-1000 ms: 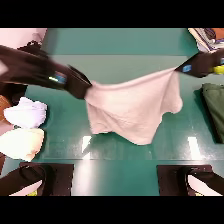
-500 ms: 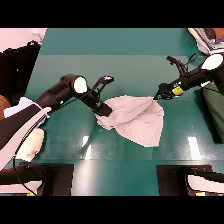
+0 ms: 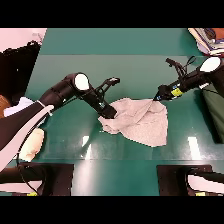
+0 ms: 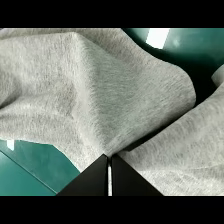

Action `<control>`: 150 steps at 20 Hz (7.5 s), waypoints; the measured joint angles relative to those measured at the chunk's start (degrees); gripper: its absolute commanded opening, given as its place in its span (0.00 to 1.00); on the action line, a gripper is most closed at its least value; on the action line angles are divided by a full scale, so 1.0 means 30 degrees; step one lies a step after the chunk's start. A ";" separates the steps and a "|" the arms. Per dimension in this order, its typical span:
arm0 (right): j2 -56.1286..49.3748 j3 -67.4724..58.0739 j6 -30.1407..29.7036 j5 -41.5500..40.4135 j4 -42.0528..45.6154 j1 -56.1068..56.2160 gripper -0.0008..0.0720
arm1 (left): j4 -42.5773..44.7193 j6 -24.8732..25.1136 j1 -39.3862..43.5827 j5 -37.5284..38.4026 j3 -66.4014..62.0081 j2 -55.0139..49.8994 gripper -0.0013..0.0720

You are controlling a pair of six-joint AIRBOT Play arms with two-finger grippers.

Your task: Fold the shirts.

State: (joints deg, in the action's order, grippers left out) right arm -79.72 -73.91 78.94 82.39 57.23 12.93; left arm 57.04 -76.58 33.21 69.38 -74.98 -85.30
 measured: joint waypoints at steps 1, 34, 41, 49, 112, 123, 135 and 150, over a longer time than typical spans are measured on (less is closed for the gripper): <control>0.0182 0.0007 -0.0007 -0.0036 0.0000 0.0000 0.03 | 0.0219 0.0036 0.0000 -0.0058 -0.0087 -0.0015 0.82; 0.1545 0.0022 -0.0044 -0.0474 -0.0015 -0.0015 0.03 | -0.5311 0.0073 -0.5231 -0.3810 0.6528 -0.0175 0.44; 0.1545 0.0022 -0.0044 -0.0481 -0.0022 -0.0015 0.03 | -0.6040 0.0918 -0.5238 -0.3038 0.5996 -0.0189 0.05; 0.2900 -0.0780 -0.0248 -0.0780 0.0022 -0.0415 0.03 | -0.2674 0.0080 -0.6557 -0.2382 0.1734 0.3242 0.05; 0.4218 0.6346 -0.0510 0.0816 0.3322 -0.7264 0.57 | -0.0619 0.1836 -0.8459 -0.0707 0.7628 0.1719 0.76; 0.4634 1.2262 -0.0692 -0.1530 0.3264 -0.5705 0.56 | -0.0962 0.1843 -0.7715 -0.1268 0.7257 0.2244 0.05; 0.7599 0.9493 -0.0648 -0.4095 0.2353 -0.2958 0.03 | 0.1209 0.0503 -0.8612 -0.0750 0.3191 0.7927 0.05; 1.2167 -1.0076 -0.0058 -0.3300 0.4350 -0.2827 0.03 | 0.2623 -0.1902 -0.9114 -0.1865 -1.5504 1.2721 0.05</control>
State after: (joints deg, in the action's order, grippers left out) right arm -43.22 -104.14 78.76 72.49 70.28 4.45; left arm 64.90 -82.28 5.87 63.79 -121.49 -47.13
